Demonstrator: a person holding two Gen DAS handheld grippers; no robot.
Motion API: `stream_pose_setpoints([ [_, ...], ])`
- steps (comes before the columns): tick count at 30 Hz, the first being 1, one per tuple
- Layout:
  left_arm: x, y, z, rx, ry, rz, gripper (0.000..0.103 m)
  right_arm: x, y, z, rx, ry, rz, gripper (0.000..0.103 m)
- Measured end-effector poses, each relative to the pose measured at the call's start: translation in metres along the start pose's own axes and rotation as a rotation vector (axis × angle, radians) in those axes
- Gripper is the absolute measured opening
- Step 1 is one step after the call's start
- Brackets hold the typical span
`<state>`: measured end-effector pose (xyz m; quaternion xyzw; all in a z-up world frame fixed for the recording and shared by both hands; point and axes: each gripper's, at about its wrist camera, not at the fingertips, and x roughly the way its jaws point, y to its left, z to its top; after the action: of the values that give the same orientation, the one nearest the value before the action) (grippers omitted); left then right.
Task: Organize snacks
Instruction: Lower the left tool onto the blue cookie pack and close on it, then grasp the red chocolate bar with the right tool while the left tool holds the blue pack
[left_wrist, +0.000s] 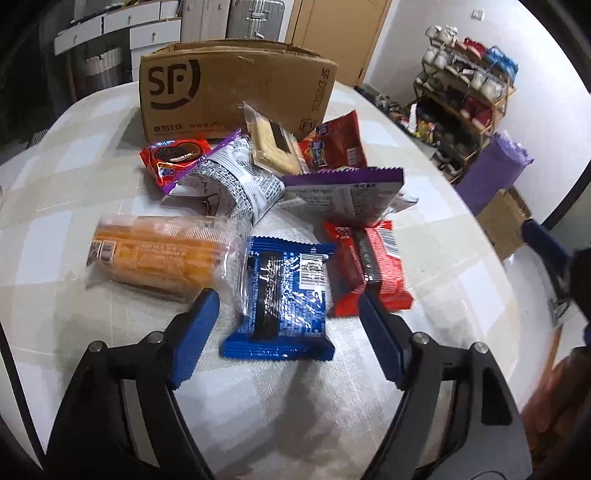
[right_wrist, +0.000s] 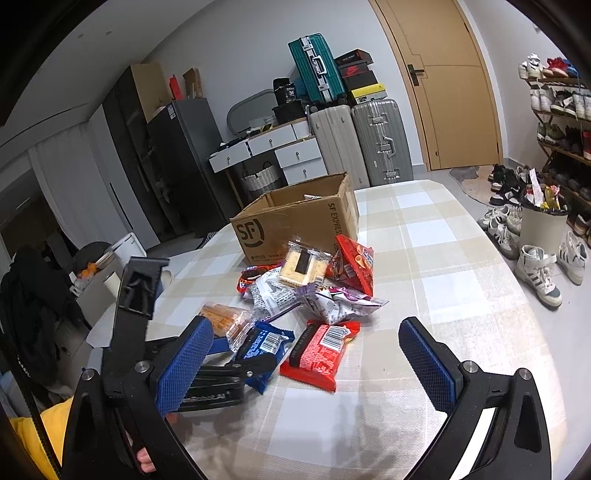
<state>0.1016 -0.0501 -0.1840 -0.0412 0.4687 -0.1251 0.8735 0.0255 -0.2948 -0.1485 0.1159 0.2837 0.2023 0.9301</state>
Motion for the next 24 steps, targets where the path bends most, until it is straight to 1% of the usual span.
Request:
stream_pose_setpoints([
  [4, 0.012, -0.004, 0.003, 0.005, 0.026, 0.014, 0.076, -0.002, -0.010, -0.002, 0.024, 0.003, 0.000, 0.102],
  [5, 0.016, -0.005, 0.002, 0.011, 0.042, 0.025, 0.074, -0.002, -0.010, -0.002, 0.024, 0.003, 0.000, 0.102],
  [6, 0.019, -0.006, 0.002, 0.016, 0.052, 0.035, 0.071, -0.002, -0.012, -0.002, 0.030, 0.003, 0.002, 0.102],
  [7, 0.019, -0.008, 0.001, 0.034, 0.039, 0.056, 0.065, -0.002, -0.014, -0.003, 0.037, 0.003, 0.002, 0.102],
  [8, 0.020, -0.012, 0.001, 0.061, 0.043, 0.095, 0.056, -0.002, -0.016, -0.003, 0.043, 0.004, 0.003, 0.102],
  [9, 0.021, -0.015, 0.001, 0.087, 0.042, 0.115, 0.051, 0.000, -0.019, -0.004, 0.052, 0.007, 0.003, 0.102],
  [10, 0.020, -0.016, 0.001, 0.097, 0.043, 0.117, 0.049, 0.000, -0.021, -0.004, 0.058, 0.010, 0.007, 0.102],
  [11, 0.019, -0.016, 0.001, 0.096, 0.044, 0.109, 0.046, 0.001, -0.022, -0.004, 0.060, 0.011, 0.008, 0.102],
  [14, 0.016, -0.015, 0.001, 0.096, 0.048, 0.102, 0.042, 0.002, -0.022, -0.005, 0.063, 0.018, 0.011, 0.102],
  [18, 0.011, -0.007, 0.001, 0.078, 0.052, 0.063, 0.041, 0.009, -0.022, -0.008, 0.062, 0.049, 0.004, 0.102],
  [23, -0.001, 0.008, -0.005, 0.033, 0.046, 0.003, 0.041, 0.043, -0.022, -0.014, 0.079, 0.169, -0.008, 0.102],
  [24, -0.003, 0.011, -0.007, 0.032, 0.043, -0.002, 0.041, 0.043, -0.022, -0.014, 0.079, 0.169, -0.008, 0.102],
])
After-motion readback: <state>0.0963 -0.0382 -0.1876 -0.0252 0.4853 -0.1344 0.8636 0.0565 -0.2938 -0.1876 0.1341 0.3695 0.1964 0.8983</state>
